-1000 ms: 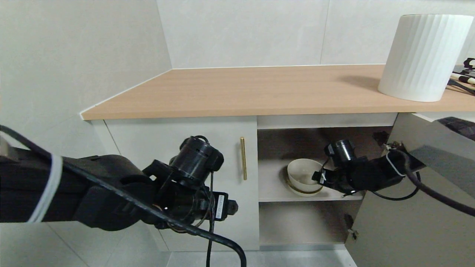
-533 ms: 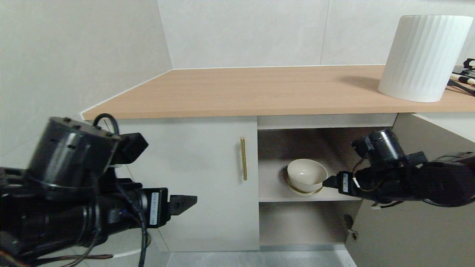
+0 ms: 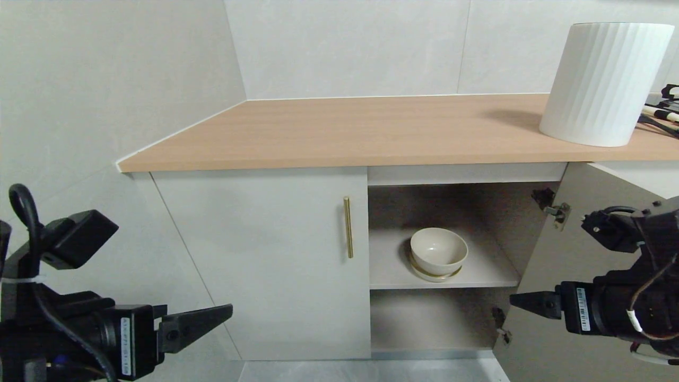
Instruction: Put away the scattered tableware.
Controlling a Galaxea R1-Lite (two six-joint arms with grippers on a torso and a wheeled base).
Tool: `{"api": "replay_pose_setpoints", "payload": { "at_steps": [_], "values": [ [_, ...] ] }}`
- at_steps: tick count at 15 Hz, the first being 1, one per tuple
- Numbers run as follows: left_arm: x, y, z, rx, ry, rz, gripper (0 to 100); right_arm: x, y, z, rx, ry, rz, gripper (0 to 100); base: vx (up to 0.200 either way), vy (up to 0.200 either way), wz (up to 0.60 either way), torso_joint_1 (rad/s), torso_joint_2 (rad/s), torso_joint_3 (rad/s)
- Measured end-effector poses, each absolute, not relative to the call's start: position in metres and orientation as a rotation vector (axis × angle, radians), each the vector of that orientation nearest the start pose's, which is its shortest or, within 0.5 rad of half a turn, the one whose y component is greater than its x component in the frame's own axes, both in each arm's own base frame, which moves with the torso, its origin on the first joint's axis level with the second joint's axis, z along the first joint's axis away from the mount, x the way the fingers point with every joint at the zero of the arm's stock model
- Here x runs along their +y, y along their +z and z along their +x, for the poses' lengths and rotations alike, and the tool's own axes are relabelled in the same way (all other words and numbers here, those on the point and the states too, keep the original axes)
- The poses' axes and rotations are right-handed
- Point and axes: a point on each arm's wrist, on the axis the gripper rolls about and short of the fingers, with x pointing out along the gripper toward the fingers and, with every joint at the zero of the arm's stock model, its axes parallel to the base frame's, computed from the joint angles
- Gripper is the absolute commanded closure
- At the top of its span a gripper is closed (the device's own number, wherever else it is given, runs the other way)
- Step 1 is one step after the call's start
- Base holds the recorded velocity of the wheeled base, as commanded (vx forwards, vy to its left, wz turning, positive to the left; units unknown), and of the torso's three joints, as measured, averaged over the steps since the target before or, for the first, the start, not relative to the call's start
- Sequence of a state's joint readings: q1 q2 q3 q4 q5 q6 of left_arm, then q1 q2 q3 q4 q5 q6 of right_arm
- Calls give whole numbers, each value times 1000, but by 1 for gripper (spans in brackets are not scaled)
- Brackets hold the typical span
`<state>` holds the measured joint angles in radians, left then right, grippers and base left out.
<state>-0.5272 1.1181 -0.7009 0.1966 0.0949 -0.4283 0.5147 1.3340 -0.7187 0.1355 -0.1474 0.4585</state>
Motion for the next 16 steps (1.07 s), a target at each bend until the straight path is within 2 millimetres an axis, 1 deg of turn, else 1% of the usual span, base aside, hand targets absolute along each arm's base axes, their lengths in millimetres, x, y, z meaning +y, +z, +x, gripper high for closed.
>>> {"api": "replay_pose_setpoints", "payload": {
  "at_steps": [2, 5, 16],
  "values": [
    [-70, 209, 125, 659, -291, -202, 0, 89, 185, 162, 759, 188, 190, 0, 0, 0, 0, 0, 0, 0],
    [-73, 204, 130, 687, -286, -188, 0, 87, 187, 159, 744, 197, 185, 0, 0, 0, 0, 0, 0, 0],
    [-76, 199, 133, 714, -285, -178, 0, 88, 187, 156, 747, 207, 180, 0, -200, 0, 0, 4, 2, 2]
  ]
}}
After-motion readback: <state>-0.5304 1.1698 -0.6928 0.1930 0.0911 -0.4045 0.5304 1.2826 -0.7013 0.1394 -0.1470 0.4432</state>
